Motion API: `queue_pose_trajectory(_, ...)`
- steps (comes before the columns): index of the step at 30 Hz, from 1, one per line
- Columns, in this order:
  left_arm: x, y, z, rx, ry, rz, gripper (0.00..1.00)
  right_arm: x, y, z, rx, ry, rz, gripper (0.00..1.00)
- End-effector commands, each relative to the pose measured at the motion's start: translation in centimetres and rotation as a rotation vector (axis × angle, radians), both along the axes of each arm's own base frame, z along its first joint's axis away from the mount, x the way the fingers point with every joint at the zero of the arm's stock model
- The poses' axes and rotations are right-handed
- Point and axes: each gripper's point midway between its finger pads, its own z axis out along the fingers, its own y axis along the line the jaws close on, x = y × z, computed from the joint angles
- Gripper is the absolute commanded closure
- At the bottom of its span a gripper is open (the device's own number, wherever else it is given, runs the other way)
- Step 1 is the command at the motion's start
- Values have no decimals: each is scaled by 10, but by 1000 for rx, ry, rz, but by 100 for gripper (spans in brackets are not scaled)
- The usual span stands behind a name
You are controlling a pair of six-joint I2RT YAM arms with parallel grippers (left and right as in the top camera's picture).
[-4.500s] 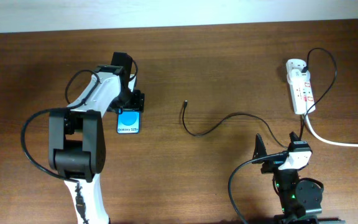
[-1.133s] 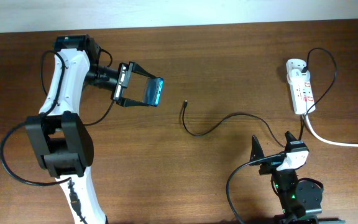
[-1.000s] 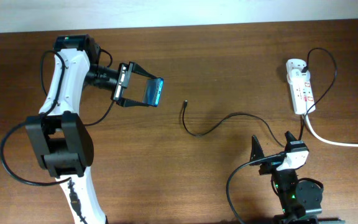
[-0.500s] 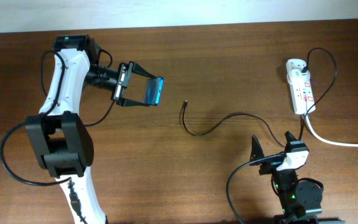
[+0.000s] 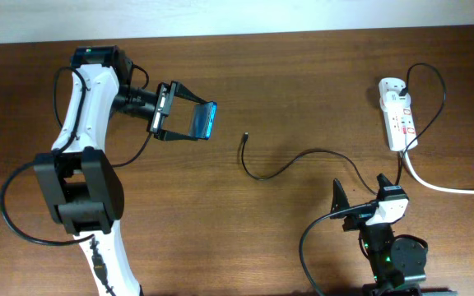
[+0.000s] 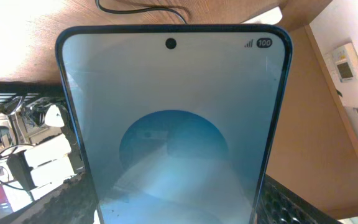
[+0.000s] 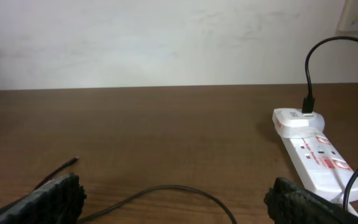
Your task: Plug charger to phone and switch on socket
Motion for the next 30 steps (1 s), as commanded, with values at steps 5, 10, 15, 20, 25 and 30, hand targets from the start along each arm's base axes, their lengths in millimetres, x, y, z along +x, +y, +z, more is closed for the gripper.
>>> queue_pose_trajectory(5,5,1,11,-23,-16,19,100,-1,5,-5,10,27,26,2)
queue_pose_trajectory(10,5,1,11,-22,-16,19,100,-1,5,-5,10,27,26,2)
queue_pose_trajectory(15,4,1,10,-16,-16,17,100,-1,5,-5,10,27,26,2)
queue_pose_trajectory(20,4,1,10,-15,-16,17,100,-1,5,-5,10,27,26,2)
queue_pose_trajectory(25,3,3,5,15,-16,8,100,-1,5,-5,10,27,26,2)
queue_pose_trajectory(30,3,4,4,18,-16,7,100,-1,5,-5,10,27,26,2)
